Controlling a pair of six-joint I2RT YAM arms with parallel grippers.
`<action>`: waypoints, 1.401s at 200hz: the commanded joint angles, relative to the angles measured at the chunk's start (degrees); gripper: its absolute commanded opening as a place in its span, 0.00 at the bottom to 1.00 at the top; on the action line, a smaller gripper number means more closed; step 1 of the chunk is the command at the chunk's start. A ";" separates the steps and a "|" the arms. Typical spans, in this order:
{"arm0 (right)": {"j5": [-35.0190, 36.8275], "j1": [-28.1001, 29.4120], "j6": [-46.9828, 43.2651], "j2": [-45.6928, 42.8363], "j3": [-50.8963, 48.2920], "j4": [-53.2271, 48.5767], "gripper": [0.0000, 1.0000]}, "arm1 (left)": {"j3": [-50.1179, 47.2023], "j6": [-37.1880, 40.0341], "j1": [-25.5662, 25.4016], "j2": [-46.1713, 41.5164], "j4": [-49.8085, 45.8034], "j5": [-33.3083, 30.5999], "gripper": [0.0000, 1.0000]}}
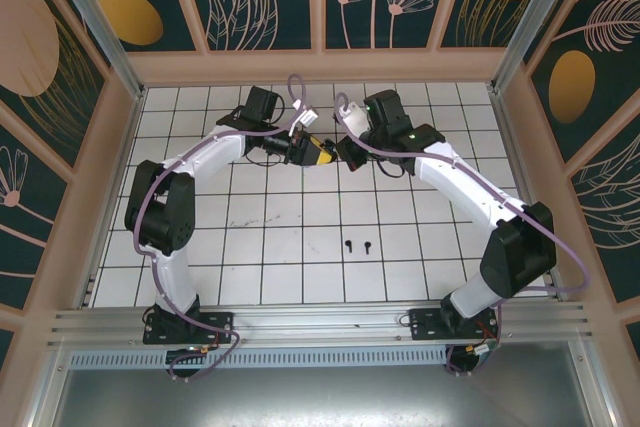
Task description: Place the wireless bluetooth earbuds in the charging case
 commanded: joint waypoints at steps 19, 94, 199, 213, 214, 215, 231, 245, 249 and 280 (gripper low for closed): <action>2.17 0.51 2.23 -0.80 2.88 1.04 0.24 | 0.77 1.08 -0.25 -0.26 1.98 1.91 0.05; 0.88 -2.24 12.98 -17.86 -10.03 1.57 0.51 | -7.37 -11.10 1.37 -6.67 21.72 -4.77 0.00; 12.21 8.71 39.68 -21.18 -29.85 2.12 0.51 | -32.85 -28.27 1.91 -24.21 67.35 -33.64 0.00; 14.03 10.60 42.03 -18.76 -29.97 1.54 0.50 | -35.03 -28.16 1.94 -25.53 71.15 -37.33 0.00; 14.17 10.78 42.15 -18.57 -29.96 1.46 0.50 | -35.26 -28.10 1.90 -25.62 71.50 -37.57 0.00; 14.33 10.91 42.30 -18.38 -29.95 1.42 0.50 | -35.46 -28.08 1.93 -25.71 71.85 -37.91 0.00; 16.86 12.94 45.06 -15.32 -29.56 0.65 0.50 | -38.68 -27.35 1.91 -27.11 77.47 -42.34 0.00; 18.88 14.65 46.84 -12.53 -28.93 -0.10 0.50 | -41.69 -25.86 1.82 -28.02 83.51 -44.48 0.00; 19.37 15.15 47.43 -11.71 -28.70 -0.35 0.50 | -42.59 -25.48 1.78 -28.15 85.31 -44.87 0.00; 21.80 18.58 49.60 -5.41 -26.52 -2.13 0.48 | -46.72 -22.31 0.84 -28.69 94.25 -45.29 0.00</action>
